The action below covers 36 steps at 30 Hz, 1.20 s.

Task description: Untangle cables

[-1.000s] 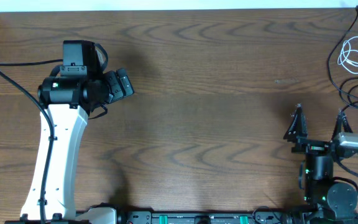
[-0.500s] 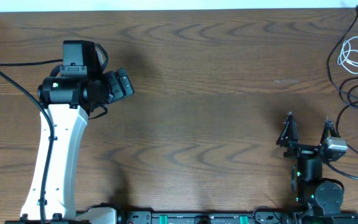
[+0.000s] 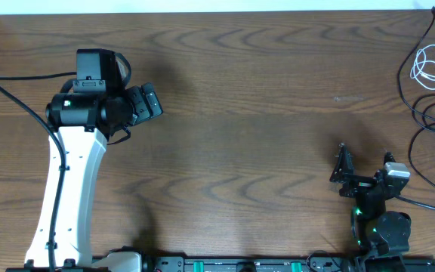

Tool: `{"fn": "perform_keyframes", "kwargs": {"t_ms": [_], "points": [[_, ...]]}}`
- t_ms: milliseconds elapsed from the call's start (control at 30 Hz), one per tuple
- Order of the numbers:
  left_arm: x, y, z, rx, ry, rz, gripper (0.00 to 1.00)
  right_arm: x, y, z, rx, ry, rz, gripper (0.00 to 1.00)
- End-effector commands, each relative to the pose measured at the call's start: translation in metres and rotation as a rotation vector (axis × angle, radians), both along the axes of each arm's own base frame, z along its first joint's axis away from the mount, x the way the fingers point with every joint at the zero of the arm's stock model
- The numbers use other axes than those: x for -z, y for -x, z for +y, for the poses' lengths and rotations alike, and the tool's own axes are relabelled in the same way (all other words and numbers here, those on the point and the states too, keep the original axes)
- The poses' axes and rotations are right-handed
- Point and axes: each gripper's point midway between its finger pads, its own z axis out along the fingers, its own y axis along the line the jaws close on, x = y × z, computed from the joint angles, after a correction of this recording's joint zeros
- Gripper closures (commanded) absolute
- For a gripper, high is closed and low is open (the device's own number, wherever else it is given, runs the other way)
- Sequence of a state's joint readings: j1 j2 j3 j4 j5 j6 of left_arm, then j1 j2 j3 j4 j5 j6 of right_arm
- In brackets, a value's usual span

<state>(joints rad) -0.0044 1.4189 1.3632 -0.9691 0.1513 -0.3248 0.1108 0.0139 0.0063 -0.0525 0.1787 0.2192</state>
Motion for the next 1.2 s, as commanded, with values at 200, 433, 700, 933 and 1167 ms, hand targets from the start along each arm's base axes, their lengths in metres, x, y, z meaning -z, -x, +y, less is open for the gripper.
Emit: {"fn": "perform_keyframes", "kwargs": {"t_ms": [200,433,700,933,1167], "points": [[0.005,0.002,0.002,0.003,-0.009,0.014,0.04,0.000,0.000,0.002,-0.011,0.007,0.000,0.01],[0.005,0.002,0.002,0.002,-0.009,0.014,0.04,0.000,0.000,0.002,-0.011,0.007,0.000,0.01],[0.005,0.002,0.002,0.002,-0.009,0.014,0.04,0.000,0.000,0.002,-0.011,0.007,0.000,0.01],[-0.002,0.004,0.002,0.003,-0.009,-0.006,0.04,0.000,0.000,0.002,-0.011,0.007,0.000,0.01],[-0.055,0.025,0.003,0.003,-0.017,-0.184,0.04,0.000,0.000,0.002,-0.011,0.007,0.000,0.01]]}}
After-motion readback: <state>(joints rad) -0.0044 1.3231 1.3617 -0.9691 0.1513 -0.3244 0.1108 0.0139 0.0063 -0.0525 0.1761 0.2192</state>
